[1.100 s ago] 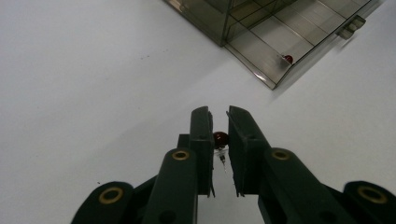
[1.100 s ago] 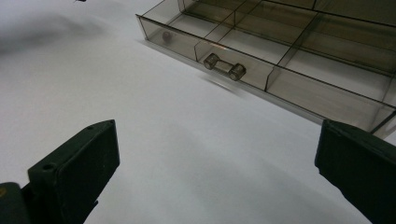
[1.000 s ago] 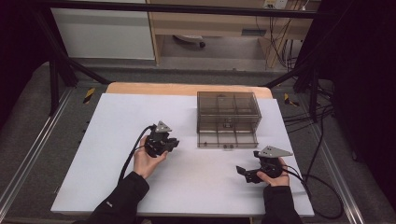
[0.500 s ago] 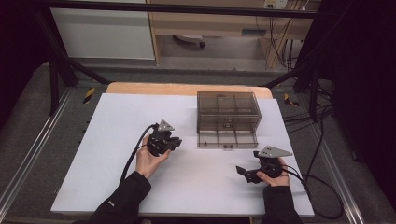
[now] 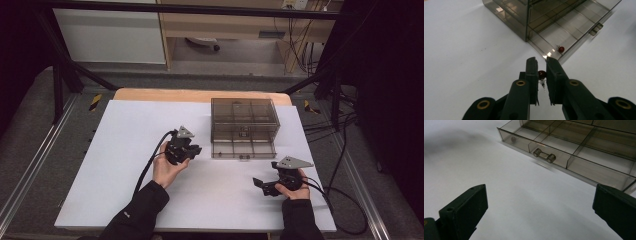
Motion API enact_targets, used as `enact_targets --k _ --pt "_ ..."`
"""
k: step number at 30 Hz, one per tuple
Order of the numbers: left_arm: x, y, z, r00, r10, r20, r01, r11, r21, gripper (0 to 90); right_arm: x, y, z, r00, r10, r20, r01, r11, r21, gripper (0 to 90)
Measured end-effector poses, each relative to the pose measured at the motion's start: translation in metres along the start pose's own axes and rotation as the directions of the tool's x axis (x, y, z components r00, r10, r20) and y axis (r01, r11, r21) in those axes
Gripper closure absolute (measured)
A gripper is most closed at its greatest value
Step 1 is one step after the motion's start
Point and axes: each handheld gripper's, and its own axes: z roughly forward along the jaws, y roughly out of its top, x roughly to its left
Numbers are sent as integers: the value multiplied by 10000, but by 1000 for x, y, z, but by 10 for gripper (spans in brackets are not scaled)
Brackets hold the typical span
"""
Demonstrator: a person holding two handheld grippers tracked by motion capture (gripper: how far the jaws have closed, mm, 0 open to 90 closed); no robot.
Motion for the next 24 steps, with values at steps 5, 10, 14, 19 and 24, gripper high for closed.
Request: enact_targets --k 5,10,14,19,24 --pt "-3 5 3 10000 19 63 -19 10000 10 796 0 0 0 10000 0 -10 0 10000 0 6" --pt "-5 11 5 9999 53 92 -53 10000 -16 796 0 0 0 10000 -2 -13 2 10000 -2 6" --pt "-8 16 7 9999 107 117 -107 9999 0 796 0 0 0 10000 6 -13 -6 10000 -1 6" --pt "-11 21 9 9998 147 154 -146 9999 -27 796 0 0 0 10000 11 -19 -11 10000 -5 6" --pt "-14 27 12 9997 91 223 -89 9999 -97 796 0 0 0 10000 16 -19 -16 10000 -10 6"
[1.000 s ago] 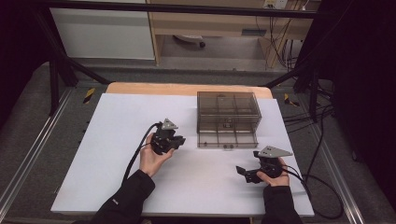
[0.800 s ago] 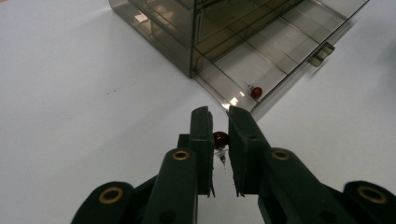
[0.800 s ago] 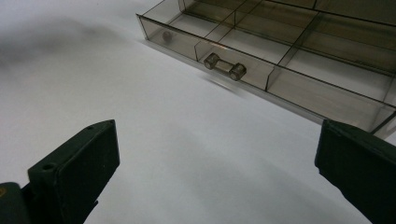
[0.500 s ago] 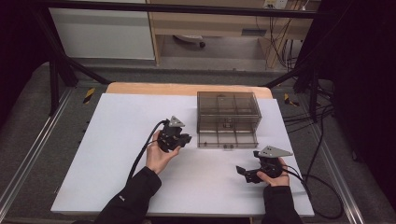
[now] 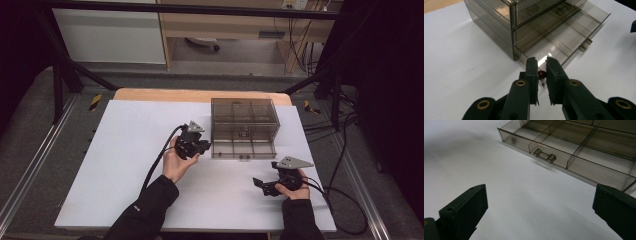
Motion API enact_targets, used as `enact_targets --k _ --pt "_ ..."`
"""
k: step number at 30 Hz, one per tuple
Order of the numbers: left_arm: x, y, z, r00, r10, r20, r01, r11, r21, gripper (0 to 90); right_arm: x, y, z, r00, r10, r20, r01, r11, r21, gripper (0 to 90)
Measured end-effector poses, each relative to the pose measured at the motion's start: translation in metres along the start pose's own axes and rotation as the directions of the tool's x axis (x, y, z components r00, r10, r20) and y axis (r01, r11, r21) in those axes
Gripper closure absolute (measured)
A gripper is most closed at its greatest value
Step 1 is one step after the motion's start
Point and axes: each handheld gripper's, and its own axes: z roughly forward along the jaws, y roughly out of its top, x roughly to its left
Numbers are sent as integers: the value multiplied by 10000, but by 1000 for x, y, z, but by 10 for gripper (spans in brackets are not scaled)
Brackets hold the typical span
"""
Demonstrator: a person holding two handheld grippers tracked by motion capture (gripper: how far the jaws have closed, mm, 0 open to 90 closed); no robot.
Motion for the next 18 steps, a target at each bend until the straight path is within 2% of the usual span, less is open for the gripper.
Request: enact_targets --k 18 --pt "-6 12 19 10000 10 5 -10 10000 68 796 0 0 0 10000 26 -14 -26 10000 -30 6"
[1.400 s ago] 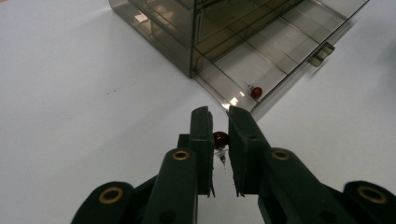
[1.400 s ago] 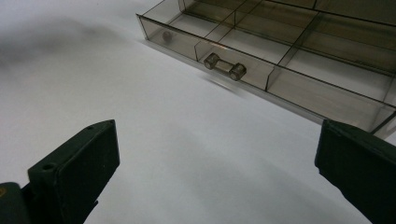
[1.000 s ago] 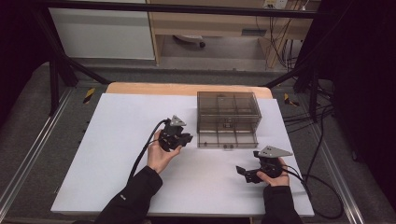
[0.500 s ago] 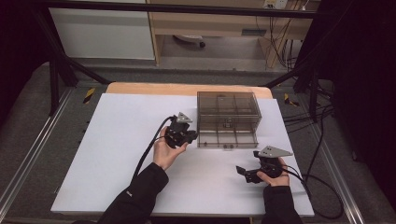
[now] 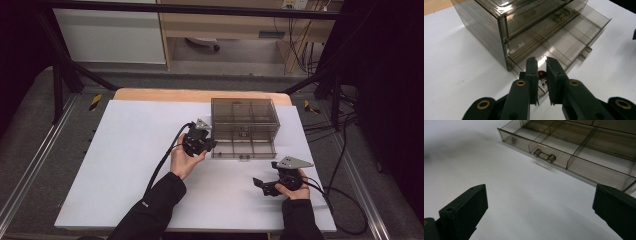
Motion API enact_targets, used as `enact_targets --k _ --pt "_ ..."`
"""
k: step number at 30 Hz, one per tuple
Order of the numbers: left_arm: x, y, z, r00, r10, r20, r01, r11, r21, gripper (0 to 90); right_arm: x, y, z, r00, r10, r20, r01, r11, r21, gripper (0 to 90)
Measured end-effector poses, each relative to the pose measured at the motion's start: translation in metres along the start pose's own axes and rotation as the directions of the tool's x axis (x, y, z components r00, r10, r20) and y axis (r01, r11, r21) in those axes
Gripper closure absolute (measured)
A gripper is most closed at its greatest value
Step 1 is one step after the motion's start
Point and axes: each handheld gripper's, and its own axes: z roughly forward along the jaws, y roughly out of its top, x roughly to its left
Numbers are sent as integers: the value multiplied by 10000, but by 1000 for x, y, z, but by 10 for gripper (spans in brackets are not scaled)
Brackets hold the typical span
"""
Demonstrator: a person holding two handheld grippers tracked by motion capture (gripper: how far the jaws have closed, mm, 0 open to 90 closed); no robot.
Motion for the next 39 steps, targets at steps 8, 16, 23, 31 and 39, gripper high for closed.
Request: enact_targets --k 8,16,23,31,39 --pt "-2 3 10 9999 98 -22 -98 9999 113 796 0 0 0 10000 -4 -2 4 10000 -6 6" --pt "-4 3 19 10000 85 -38 -84 9998 166 796 0 0 0 10000 -14 -4 14 10000 14 6" --pt "-6 4 26 9997 225 -67 -224 9996 182 796 0 0 0 10000 -5 5 5 10000 5 6" --pt "-3 1 35 9998 172 -124 -169 9994 287 796 0 0 0 10000 -38 -11 38 10000 -4 6" --pt "-4 -2 44 9994 289 -178 -280 9984 490 795 0 0 0 10000 -13 -17 13 10000 -3 6"
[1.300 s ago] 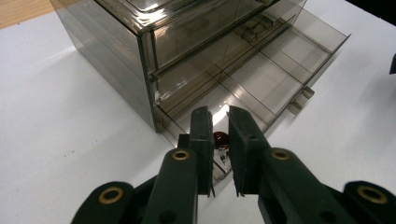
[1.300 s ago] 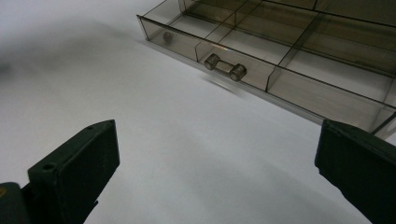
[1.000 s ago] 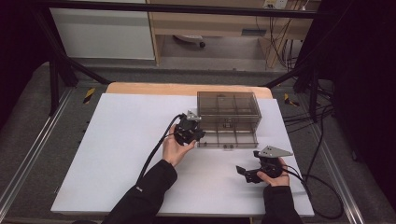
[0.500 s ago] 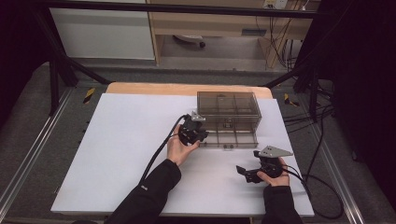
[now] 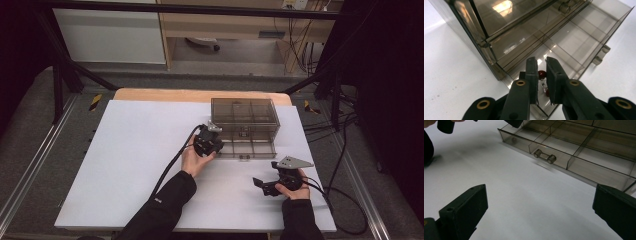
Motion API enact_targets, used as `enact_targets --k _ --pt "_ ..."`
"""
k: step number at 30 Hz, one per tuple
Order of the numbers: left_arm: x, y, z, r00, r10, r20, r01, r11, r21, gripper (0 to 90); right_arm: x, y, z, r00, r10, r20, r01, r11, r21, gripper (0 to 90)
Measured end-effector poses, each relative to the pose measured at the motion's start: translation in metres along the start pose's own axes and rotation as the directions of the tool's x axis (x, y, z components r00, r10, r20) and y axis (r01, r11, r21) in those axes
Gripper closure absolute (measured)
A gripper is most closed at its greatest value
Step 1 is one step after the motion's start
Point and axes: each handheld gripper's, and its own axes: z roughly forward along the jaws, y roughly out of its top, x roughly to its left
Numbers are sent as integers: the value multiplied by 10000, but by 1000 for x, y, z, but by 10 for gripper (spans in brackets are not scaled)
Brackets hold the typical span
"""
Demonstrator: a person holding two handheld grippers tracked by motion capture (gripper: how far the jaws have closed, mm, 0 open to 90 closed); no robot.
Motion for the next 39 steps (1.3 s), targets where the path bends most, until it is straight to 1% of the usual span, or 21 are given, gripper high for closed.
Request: enact_targets --k 1,3,6,9,11,15,17,19,22,27,29,31,33,34,38,39 --pt "0 -1 1 10000 -30 -2 30 10000 47 795 0 0 0 10000 20 -4 -20 10000 -1 6" --pt "1 -2 3 10000 31 -30 -31 9998 177 794 0 0 0 10000 16 -2 -16 10000 -8 6" --pt "2 -3 5 10000 -25 45 24 9998 172 792 0 0 0 10000 20 3 -20 10000 -16 6" --pt "2 -3 6 9999 86 55 -87 9998 157 788 0 0 0 10000 24 7 -24 10000 -12 6" --pt "1 -3 6 9999 99 89 -100 9999 122 762 0 0 0 10000 21 -1 -21 10000 -13 6" --pt "-1 -2 3 9998 193 84 -193 9998 34 664 0 0 0 10000 17 5 -17 10000 -26 6" --pt "-2 -1 -1 9997 229 88 -229 9997 -4 609 0 0 0 10000 21 9 -21 10000 -27 6" --pt "-1 0 -5 9998 176 84 -176 9998 -47 549 0 0 0 10000 19 8 -19 10000 -15 6" --pt "0 0 -12 9999 157 13 -157 9998 -159 492 0 0 0 10000 -1 9 1 10000 -15 6" --pt "3 -1 -28 10000 -64 42 66 9985 -549 375 0 0 0 10000 2 24 -2 10000 -10 5" --pt "5 -2 -34 9999 -119 -21 118 9980 -627 339 0 0 0 10000 -18 35 18 10000 -8 6" --pt "7 -3 -39 9998 -180 -22 178 9978 -639 281 0 0 0 10000 -39 25 39 10000 13 6" --pt "10 -5 -44 9997 -262 17 263 9978 -612 257 0 0 1 10000 -36 40 35 10000 22 6" --pt "11 -6 -47 9994 -348 32 350 9969 -699 255 0 0 1 10000 -53 49 53 10000 29 6" --pt "17 -12 -57 9989 -404 -221 384 9957 -844 227 1 -1 1 10000 -48 58 47 10000 38 6" --pt "19 -13 -59 9985 -448 -309 421 9958 -817 221 1 -1 1 10000 -53 61 53 10000 35 6"
